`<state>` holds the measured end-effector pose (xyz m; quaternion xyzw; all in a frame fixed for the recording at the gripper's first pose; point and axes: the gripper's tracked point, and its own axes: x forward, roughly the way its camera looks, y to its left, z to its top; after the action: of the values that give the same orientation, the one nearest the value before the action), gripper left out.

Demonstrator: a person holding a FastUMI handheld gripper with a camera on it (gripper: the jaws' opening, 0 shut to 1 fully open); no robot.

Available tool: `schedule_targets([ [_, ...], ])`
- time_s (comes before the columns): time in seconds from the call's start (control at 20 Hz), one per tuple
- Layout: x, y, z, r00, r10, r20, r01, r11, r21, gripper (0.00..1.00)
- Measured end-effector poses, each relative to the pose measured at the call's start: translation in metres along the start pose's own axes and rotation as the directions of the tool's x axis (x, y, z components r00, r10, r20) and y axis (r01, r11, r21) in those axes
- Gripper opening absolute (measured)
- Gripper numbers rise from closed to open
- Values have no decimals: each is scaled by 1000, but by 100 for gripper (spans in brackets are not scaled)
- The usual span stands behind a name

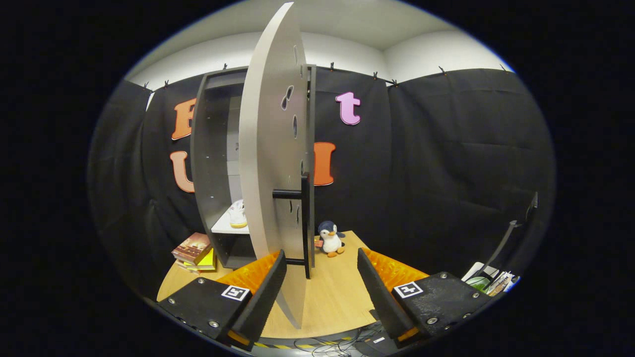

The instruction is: Open the shoe cabinet door, grab the shoes and put them into the shoe cabinet, then close the shoe cabinet door.

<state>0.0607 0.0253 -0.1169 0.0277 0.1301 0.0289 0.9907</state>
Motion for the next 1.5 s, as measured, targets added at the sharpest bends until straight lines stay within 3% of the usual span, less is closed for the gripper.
schedule_targets([
  [0.45, 17, 97, 9, 993, 116, 6, -116, 992, 43, 91],
  [0.8, 67, 202, 23, 983, 181, 14, -181, 982, 47, 93],
  [1.05, 104, 238, 35, 990, 134, 34, -134, 991, -9, 92],
  [1.5, 158, 273, 42, 995, 98, 18, -99, 994, 56, 92],
])
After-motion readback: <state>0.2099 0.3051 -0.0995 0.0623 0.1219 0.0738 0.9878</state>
